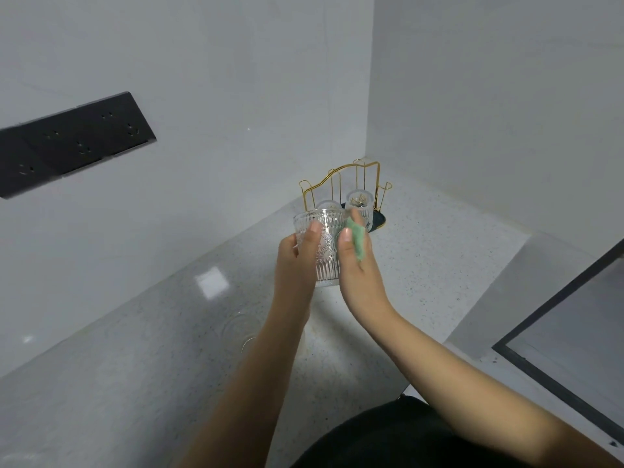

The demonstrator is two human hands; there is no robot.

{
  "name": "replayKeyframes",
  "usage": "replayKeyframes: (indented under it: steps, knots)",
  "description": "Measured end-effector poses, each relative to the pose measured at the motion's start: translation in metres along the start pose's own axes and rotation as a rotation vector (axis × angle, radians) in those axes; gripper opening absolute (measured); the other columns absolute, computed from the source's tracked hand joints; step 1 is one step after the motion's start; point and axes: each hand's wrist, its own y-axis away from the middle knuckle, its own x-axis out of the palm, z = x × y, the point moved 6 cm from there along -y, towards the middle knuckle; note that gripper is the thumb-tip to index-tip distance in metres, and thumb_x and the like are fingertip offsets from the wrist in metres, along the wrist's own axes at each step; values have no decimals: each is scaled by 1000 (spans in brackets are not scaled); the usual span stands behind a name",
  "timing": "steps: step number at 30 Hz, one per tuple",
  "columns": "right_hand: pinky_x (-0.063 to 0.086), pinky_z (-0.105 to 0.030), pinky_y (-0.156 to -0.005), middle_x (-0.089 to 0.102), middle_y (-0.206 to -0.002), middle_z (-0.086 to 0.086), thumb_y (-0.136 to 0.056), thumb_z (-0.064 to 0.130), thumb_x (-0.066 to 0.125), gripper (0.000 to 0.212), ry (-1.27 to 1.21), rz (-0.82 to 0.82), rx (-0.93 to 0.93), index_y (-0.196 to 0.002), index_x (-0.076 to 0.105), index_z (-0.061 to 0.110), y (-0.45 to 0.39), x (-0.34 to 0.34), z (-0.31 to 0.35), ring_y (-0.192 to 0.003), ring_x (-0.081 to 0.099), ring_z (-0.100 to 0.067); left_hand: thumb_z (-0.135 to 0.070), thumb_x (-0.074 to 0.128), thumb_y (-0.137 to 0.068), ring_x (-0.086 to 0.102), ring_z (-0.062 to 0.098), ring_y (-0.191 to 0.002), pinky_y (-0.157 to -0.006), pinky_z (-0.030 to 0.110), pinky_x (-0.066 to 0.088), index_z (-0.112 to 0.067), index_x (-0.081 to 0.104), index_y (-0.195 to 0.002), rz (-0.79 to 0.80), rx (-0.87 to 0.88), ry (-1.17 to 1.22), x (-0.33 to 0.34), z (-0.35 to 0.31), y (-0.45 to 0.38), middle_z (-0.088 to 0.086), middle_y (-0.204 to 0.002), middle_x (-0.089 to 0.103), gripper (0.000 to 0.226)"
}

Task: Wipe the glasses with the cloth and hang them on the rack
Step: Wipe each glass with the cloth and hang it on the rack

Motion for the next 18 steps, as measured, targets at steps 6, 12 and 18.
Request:
replayKeyframes:
  steps: [6,12,18]
  knots:
    - [36,-34,-107,44,-142,2,-89,63,18,64,-31,-37,112,-143,29,31,-10,-8,-5,-128,43,-13,-43,67,-81,69,20,-107,-97,45,53,-14,64,-122,196,-10,3,13,7,5,5,-113,73,50]
    - [24,-31,-116,23,-155,7,-90,56,23,63,1,21,-46,-147,19,30,0,2,0,-141,23,-7,-47,63,-82,70,26,-104,-94,48,54,-10,66,-120,92,4,95,-1,5,0,11,-111,73,54]
    - [51,-25,-74,65,-109,3,-93,58,24,55,-125,-17,207,-134,45,27,-16,-9,-7,-94,62,-8,-54,50,-82,65,33,-109,-100,58,47,-15,67,-112,59,-134,245,10,10,3,17,-116,69,52]
